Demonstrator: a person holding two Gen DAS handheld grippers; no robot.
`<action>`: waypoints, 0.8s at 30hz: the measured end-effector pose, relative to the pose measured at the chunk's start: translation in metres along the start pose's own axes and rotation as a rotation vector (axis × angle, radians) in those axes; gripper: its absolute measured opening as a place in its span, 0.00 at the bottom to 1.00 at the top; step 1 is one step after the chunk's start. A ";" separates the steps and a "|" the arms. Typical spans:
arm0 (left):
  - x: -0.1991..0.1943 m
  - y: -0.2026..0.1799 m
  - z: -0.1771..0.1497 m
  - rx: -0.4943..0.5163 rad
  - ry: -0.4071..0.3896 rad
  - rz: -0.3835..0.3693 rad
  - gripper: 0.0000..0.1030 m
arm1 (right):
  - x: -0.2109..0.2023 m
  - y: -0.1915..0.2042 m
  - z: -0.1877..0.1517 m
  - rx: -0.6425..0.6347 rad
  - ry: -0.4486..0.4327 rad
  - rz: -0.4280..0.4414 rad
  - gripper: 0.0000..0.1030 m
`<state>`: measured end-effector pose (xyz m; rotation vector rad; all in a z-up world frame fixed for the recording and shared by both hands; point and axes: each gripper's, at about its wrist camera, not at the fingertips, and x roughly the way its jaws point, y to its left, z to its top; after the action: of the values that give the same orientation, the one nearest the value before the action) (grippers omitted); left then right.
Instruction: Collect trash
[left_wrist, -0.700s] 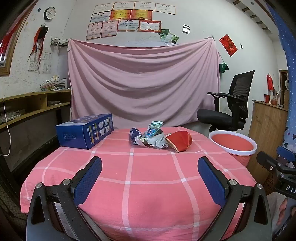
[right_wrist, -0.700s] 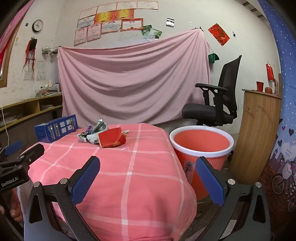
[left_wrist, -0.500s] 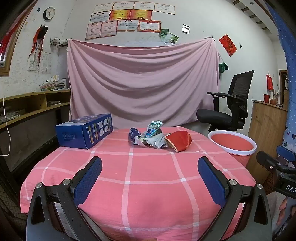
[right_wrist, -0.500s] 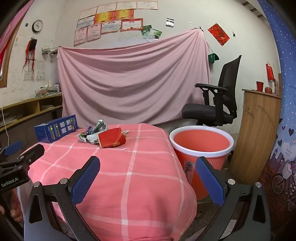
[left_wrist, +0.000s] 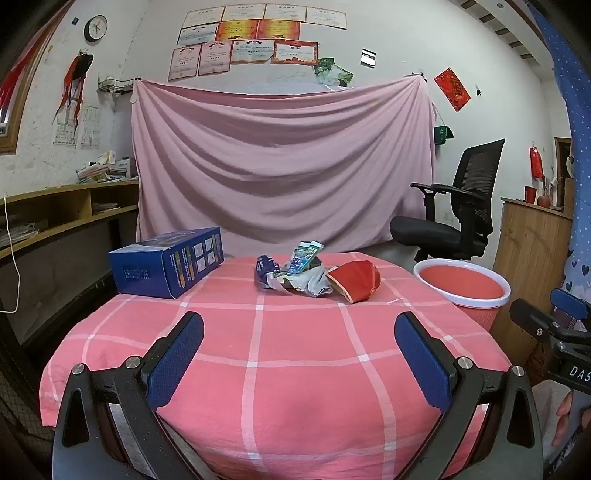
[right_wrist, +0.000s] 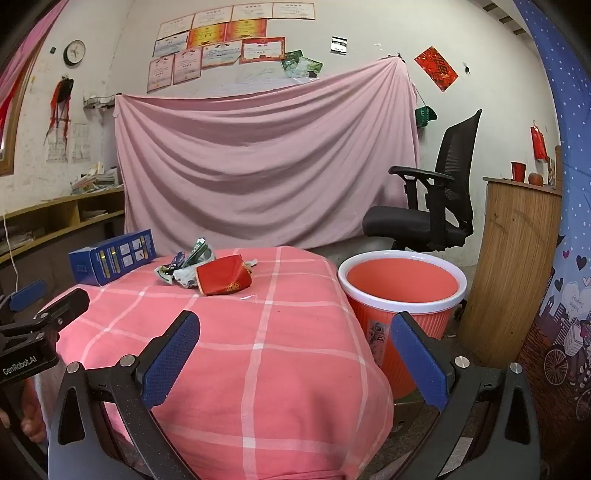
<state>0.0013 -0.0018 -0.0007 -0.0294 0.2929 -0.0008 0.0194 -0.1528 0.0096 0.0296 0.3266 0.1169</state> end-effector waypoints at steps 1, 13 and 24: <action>0.000 0.000 0.000 0.001 0.000 0.000 0.98 | 0.000 0.000 0.000 0.000 0.000 0.000 1.00; 0.000 0.000 0.000 0.001 -0.002 0.002 0.98 | 0.000 0.000 0.000 0.001 -0.001 0.002 1.00; -0.001 -0.001 0.003 0.003 -0.004 0.000 0.98 | 0.000 0.001 0.000 0.002 -0.001 0.003 1.00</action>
<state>0.0015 -0.0024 0.0019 -0.0266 0.2888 -0.0008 0.0195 -0.1519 0.0096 0.0322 0.3262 0.1196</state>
